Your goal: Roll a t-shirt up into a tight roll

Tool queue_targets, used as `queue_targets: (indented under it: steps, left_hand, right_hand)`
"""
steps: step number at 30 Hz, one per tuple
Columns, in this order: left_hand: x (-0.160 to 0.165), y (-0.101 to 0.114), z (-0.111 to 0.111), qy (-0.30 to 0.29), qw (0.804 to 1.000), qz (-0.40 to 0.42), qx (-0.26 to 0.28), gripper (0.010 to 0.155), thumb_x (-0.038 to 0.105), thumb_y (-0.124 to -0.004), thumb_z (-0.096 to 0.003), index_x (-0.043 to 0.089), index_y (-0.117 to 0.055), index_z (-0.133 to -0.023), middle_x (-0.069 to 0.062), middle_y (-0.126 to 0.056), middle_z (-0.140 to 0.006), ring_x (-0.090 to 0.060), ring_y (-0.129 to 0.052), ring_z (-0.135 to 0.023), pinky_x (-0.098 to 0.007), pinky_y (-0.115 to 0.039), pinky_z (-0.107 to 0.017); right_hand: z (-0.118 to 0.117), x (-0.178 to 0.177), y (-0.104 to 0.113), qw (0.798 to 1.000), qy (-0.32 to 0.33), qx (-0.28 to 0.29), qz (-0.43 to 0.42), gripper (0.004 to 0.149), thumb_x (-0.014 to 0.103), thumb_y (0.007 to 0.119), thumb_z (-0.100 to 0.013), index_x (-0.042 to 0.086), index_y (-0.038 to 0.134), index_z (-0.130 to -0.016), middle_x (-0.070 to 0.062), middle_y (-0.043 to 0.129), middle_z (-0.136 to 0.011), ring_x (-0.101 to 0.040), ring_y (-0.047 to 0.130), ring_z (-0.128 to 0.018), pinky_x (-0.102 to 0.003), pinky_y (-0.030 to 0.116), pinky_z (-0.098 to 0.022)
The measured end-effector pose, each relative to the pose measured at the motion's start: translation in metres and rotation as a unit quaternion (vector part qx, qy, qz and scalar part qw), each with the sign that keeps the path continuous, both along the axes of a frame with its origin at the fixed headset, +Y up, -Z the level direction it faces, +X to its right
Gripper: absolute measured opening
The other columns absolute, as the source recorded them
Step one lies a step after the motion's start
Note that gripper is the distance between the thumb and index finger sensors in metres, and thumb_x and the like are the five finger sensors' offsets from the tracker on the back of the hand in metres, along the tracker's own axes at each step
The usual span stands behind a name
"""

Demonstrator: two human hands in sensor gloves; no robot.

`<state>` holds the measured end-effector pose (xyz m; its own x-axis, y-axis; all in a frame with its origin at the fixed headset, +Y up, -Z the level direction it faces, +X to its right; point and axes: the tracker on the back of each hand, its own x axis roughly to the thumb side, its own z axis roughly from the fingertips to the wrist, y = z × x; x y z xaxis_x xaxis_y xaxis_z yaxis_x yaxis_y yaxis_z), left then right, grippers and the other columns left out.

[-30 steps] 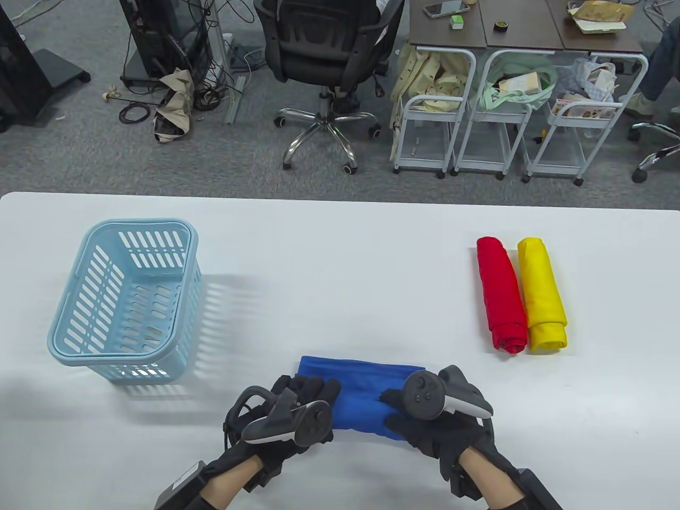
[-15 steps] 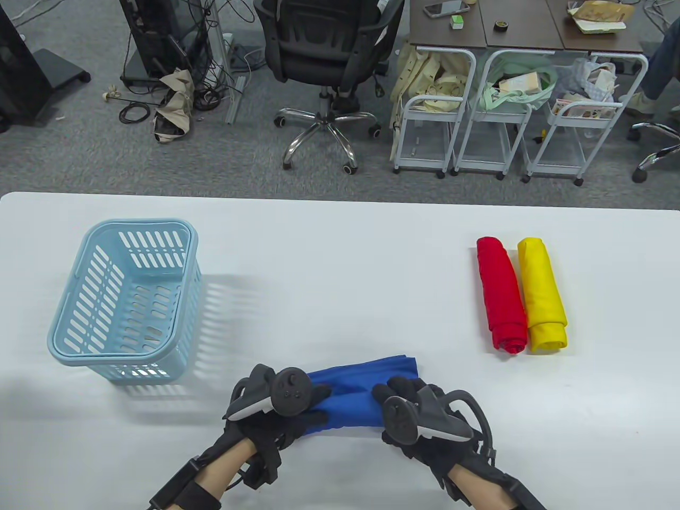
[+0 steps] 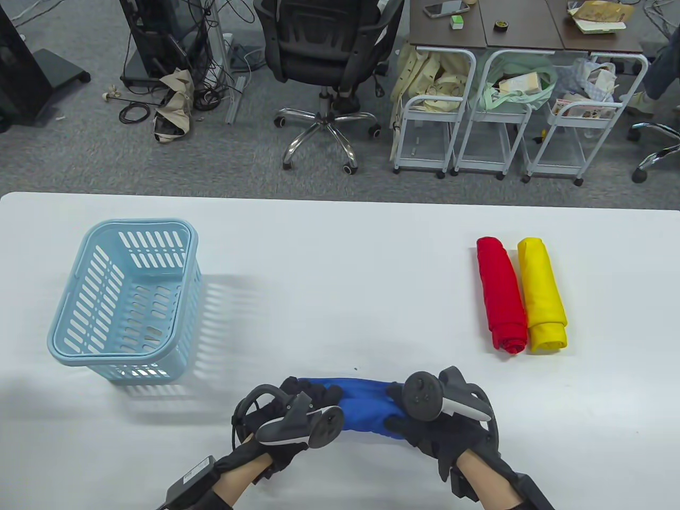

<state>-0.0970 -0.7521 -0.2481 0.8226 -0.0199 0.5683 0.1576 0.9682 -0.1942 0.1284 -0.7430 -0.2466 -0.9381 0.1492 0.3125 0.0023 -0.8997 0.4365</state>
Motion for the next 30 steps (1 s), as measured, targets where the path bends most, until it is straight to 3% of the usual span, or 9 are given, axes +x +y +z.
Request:
queue_targets:
  steps: [3,7,10,12,14,16,18,25,30]
  left_hand:
    - [-0.013,0.001,-0.009,0.032,0.994,0.070,-0.075,0.068,0.054,-0.073,-0.0455,0.021,-0.066,-0.104,-0.004,-0.092,-0.084,-0.024,-0.095,-0.068,-0.051,-0.075,-0.066]
    - [-0.038,-0.002,-0.023,0.087,0.982,0.123,-0.118,0.072,0.057,-0.069,-0.0464,0.021,-0.059,-0.108,-0.004,-0.092,-0.083,-0.024,-0.094,-0.066,-0.051,-0.073,-0.066]
    - [-0.041,0.007,-0.016,0.106,0.983,0.121,-0.087,0.073,0.056,-0.058,-0.0508,0.025,-0.039,-0.115,-0.014,-0.071,-0.107,-0.037,-0.078,-0.090,-0.059,-0.060,-0.072]
    - [-0.032,0.016,-0.007,0.075,0.995,0.064,-0.019,0.075,0.059,-0.056,-0.0501,0.030,-0.032,-0.115,-0.011,-0.059,-0.117,-0.036,-0.069,-0.103,-0.060,-0.059,-0.074]
    - [-0.020,0.011,-0.002,0.049,0.999,0.011,-0.007,0.079,0.064,-0.055,-0.0481,0.035,-0.026,-0.115,-0.008,-0.049,-0.123,-0.037,-0.057,-0.111,-0.061,-0.056,-0.076]
    - [-0.010,-0.008,-0.001,0.036,0.995,-0.074,-0.060,0.082,0.066,-0.052,-0.0484,0.033,-0.016,-0.114,-0.008,-0.037,-0.126,-0.037,-0.045,-0.115,-0.062,-0.052,-0.078]
    - [-0.008,-0.024,-0.005,0.045,0.985,-0.137,-0.092,0.087,0.065,-0.044,-0.0495,0.027,0.012,-0.103,-0.008,-0.012,-0.123,-0.036,-0.027,-0.116,-0.060,-0.046,-0.080]
    - [-0.026,-0.016,-0.021,0.046,0.993,-0.038,-0.098,0.083,0.066,-0.052,-0.0481,0.035,-0.005,-0.109,-0.006,-0.027,-0.124,-0.035,-0.040,-0.115,-0.059,-0.048,-0.080]
    - [-0.059,0.008,-0.024,0.114,0.992,-0.028,-0.034,0.083,0.063,-0.049,-0.0501,0.028,-0.003,-0.110,-0.012,-0.021,-0.124,-0.039,-0.038,-0.114,-0.060,-0.048,-0.079]
  right_hand:
    - [0.008,-0.013,0.006,0.996,0.028,0.069,0.043,0.066,0.046,0.053,-0.065,0.025,0.017,-0.117,-0.014,0.023,-0.120,-0.041,0.041,-0.110,-0.061,0.042,-0.075]
    - [0.010,-0.032,-0.014,0.993,0.063,0.036,0.092,0.081,0.054,0.057,-0.061,0.027,0.006,-0.116,-0.012,0.015,-0.123,-0.042,0.031,-0.115,-0.064,0.038,-0.076]
    - [0.004,-0.037,-0.026,0.991,0.056,0.011,0.119,0.090,0.060,0.057,-0.059,0.024,-0.007,-0.111,-0.014,0.007,-0.122,-0.042,0.023,-0.115,-0.063,0.038,-0.076]
    - [0.001,-0.037,-0.023,0.993,0.054,0.010,0.108,0.088,0.060,0.058,-0.059,0.024,-0.002,-0.113,-0.013,0.011,-0.123,-0.041,0.026,-0.116,-0.063,0.039,-0.076]
    - [0.002,-0.036,-0.023,0.994,0.048,0.010,0.098,0.086,0.058,0.058,-0.060,0.025,0.000,-0.114,-0.013,0.012,-0.123,-0.041,0.026,-0.116,-0.063,0.040,-0.076]
    - [0.002,-0.036,-0.022,0.993,0.048,0.014,0.104,0.085,0.058,0.058,-0.060,0.025,0.002,-0.114,-0.013,0.014,-0.123,-0.041,0.028,-0.116,-0.063,0.041,-0.075]
    - [0.003,-0.036,-0.021,0.993,0.050,0.018,0.105,0.085,0.058,0.058,-0.060,0.024,0.003,-0.115,-0.014,0.015,-0.123,-0.042,0.029,-0.116,-0.063,0.041,-0.075]
    - [-0.008,-0.028,-0.021,0.996,0.042,-0.003,0.085,0.077,0.053,0.048,-0.063,0.022,0.001,-0.116,-0.016,0.013,-0.124,-0.043,0.025,-0.115,-0.064,0.037,-0.076]
    - [-0.068,-0.006,-0.013,0.967,-0.087,0.057,0.231,0.077,0.056,0.047,-0.063,0.010,0.019,-0.118,-0.022,0.044,-0.120,-0.042,0.061,-0.105,-0.056,0.056,-0.071]
